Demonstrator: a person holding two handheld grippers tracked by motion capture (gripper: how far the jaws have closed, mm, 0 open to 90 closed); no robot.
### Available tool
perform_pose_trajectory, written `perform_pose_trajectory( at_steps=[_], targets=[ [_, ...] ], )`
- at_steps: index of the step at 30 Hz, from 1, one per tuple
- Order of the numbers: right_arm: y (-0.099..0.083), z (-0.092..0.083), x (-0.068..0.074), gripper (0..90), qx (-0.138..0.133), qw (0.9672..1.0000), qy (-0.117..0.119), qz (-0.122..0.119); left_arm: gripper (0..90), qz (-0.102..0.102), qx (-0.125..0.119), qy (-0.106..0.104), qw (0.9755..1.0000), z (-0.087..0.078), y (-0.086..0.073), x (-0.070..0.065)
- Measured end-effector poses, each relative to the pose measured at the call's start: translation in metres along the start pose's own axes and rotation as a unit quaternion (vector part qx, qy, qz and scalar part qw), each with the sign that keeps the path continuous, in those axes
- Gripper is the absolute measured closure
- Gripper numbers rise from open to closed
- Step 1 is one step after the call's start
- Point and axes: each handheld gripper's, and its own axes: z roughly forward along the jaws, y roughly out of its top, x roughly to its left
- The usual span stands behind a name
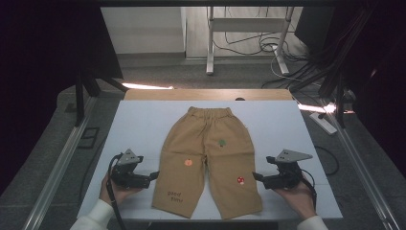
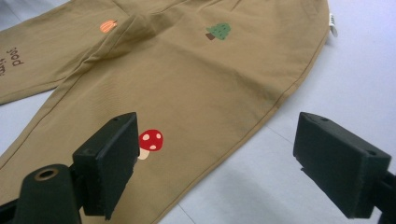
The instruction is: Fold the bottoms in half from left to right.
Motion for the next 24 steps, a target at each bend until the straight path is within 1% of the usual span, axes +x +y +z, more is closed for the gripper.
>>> perform_pose_trajectory(
  at_steps=[9,12,24],
  targets=[
    [0.0006,0.0004,0.0020,15.7,0.001,1.0000,0.000,-0.004,10.7,0.002,0.001,-0.001,1.0000,0.0005,0.0000,-0.0006],
    [0.0014,0.0012,0.0036,15.8,0.001,1.0000,-0.005,-0.006,10.8,0.002,0.000,-0.003,1.0000,0.0003,-0.0002,0.0003],
    [0.0017,0.0028,0.0050,15.9,0.003,1.0000,-0.002,-0.009,11.3,0.005,0.002,-0.004,1.0000,0.0018,0.0014,0.0002]
  ],
)
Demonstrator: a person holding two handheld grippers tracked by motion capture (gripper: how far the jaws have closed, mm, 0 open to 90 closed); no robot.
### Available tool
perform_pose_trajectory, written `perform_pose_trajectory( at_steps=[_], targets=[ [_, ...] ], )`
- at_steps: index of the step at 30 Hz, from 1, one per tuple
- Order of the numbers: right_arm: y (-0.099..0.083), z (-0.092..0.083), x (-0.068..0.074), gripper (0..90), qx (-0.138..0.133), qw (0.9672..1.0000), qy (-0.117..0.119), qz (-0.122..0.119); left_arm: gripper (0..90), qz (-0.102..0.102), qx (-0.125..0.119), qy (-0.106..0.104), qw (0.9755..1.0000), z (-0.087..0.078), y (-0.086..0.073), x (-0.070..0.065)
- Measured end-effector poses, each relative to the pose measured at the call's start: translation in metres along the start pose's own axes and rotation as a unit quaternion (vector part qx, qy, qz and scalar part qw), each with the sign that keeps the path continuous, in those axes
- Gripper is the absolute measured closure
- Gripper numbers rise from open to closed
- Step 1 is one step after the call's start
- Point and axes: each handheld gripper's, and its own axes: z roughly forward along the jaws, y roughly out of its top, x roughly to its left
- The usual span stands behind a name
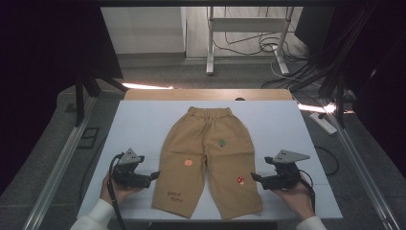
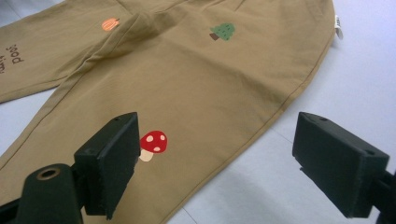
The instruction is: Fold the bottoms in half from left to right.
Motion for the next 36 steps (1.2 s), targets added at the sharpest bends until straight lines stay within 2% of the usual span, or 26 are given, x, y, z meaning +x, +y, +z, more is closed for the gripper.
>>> perform_pose_trajectory(
  at_steps=[12,19,23,27,36],
  targets=[
    [0.009,0.011,0.013,16.2,0.012,0.9997,0.014,-0.014,11.4,-0.001,0.002,-0.001,1.0000,0.001,0.001,0.001],
    [0.019,0.017,0.026,18.7,0.020,0.9992,0.030,-0.020,11.3,0.000,0.003,-0.004,1.0000,0.003,0.002,0.000],
    [0.024,0.019,0.031,18.7,0.024,0.9990,0.029,-0.023,11.3,0.000,0.003,-0.004,1.0000,0.003,0.002,0.000],
    [0.030,0.026,0.039,18.7,0.034,0.9981,0.033,-0.040,11.3,-0.001,0.003,-0.003,1.0000,0.003,0.003,0.001],
    [0.035,0.036,0.048,18.7,0.038,0.9975,0.042,-0.042,11.3,-0.001,0.003,-0.001,1.0000,0.005,0.004,0.001]
  ],
)
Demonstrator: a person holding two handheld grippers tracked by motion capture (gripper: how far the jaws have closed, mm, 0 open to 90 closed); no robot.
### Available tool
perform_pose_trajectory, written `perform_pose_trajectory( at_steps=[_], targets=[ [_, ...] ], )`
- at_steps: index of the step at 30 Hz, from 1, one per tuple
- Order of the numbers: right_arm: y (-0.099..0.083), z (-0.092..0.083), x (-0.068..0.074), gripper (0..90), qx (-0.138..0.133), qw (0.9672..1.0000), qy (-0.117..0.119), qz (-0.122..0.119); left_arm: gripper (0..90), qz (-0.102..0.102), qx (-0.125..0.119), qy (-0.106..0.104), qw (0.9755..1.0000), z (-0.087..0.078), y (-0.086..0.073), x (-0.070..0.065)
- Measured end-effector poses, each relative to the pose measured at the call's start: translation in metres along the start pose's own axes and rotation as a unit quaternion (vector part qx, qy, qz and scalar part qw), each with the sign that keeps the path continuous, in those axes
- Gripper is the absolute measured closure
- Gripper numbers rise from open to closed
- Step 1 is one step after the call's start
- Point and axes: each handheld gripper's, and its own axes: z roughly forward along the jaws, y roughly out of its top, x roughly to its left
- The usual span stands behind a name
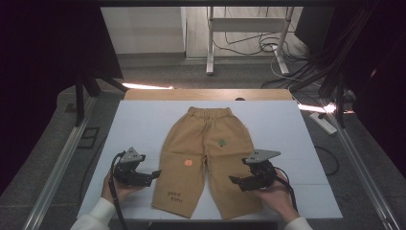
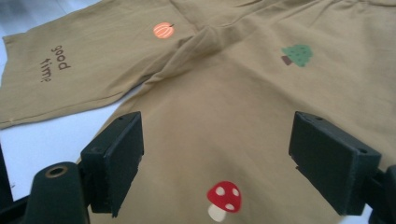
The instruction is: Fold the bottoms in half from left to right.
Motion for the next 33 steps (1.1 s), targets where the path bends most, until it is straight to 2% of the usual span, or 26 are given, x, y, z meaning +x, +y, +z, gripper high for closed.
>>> perform_pose_trajectory(
  at_steps=[9,14,17,33],
  targets=[
    [0.007,0.013,0.012,18.7,0.007,0.9997,0.019,-0.012,11.4,0.003,0.001,0.003,1.0000,0.002,0.002,0.000],
    [0.008,0.018,0.015,18.7,0.011,0.9996,0.023,-0.014,11.4,0.004,0.003,0.001,1.0000,0.003,0.003,0.000],
    [0.011,0.021,0.019,18.7,0.009,0.9993,0.034,-0.010,11.4,0.004,0.003,0.001,1.0000,0.003,0.003,0.000],
    [0.022,0.041,0.036,18.7,0.019,0.9980,0.053,-0.028,11.4,0.004,0.003,0.003,1.0000,0.005,0.004,0.001]
  ],
)
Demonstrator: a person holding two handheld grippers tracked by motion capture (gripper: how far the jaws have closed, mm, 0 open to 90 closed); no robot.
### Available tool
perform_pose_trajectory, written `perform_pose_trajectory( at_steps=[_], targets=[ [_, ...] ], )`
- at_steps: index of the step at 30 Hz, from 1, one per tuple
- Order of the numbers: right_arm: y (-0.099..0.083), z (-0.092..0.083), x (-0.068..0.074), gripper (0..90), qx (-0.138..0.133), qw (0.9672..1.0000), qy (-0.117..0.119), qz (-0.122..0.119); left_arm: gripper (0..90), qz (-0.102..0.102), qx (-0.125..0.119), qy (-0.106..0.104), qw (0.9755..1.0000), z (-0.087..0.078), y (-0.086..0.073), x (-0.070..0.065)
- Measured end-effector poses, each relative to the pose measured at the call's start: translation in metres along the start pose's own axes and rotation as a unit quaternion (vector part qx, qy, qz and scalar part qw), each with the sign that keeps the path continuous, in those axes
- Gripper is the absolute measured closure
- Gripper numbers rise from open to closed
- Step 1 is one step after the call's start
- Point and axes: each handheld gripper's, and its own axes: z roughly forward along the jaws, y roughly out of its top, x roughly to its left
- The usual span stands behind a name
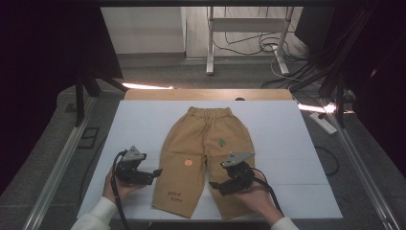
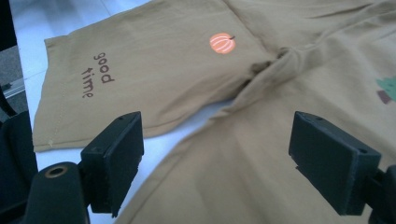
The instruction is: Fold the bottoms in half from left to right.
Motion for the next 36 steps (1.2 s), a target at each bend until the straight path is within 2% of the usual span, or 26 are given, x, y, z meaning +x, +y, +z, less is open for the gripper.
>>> perform_pose_trajectory(
  at_steps=[14,18,23,36],
  targets=[
    [0.017,0.026,0.017,18.7,0.011,0.9995,0.024,-0.019,11.5,0.005,0.002,-0.002,1.0000,0.002,0.002,-0.001],
    [0.020,0.032,0.020,18.7,0.012,0.9993,0.029,-0.022,12.0,-0.004,-0.007,-0.012,0.9999,0.000,0.003,0.000],
    [0.025,0.042,0.028,18.8,0.017,0.9985,0.040,-0.033,11.9,0.001,-0.007,-0.012,0.9999,0.001,0.005,-0.003],
    [0.032,0.058,0.041,19.0,0.025,0.9971,0.055,-0.046,11.9,-0.003,-0.007,-0.008,0.9999,0.003,0.006,0.000]
  ],
)
